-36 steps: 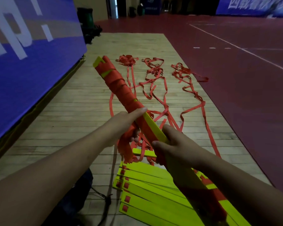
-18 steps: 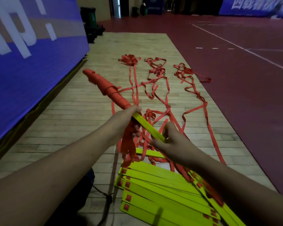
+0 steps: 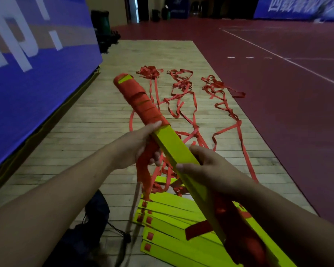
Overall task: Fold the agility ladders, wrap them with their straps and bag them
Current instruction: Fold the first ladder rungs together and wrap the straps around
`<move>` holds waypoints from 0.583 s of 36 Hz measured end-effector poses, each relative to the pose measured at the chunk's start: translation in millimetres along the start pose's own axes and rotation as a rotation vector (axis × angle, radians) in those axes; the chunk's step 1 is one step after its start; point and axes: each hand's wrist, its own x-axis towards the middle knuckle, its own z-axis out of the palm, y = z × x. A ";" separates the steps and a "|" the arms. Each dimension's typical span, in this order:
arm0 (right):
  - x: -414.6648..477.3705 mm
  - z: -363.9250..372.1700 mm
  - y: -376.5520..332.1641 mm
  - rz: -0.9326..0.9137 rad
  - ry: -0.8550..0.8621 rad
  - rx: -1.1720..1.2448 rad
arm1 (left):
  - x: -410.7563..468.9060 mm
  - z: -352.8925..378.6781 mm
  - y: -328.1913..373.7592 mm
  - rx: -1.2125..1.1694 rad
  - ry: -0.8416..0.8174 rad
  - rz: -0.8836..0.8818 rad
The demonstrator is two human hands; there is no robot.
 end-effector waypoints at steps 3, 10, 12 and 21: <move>2.2 5.5 4.7 -0.042 0.079 -0.142 | 0.2 5.0 -4.4 0.149 0.039 -0.024; 4.9 11.4 6.0 -0.145 0.115 -0.629 | 11.7 24.5 -10.9 -0.081 0.250 -0.025; 6.4 10.5 4.7 -0.063 0.100 -0.458 | 10.3 22.3 -8.9 -0.139 0.256 -0.033; -3.5 1.5 -3.2 0.107 -0.105 -0.046 | 8.4 9.2 -4.3 -0.155 0.211 0.044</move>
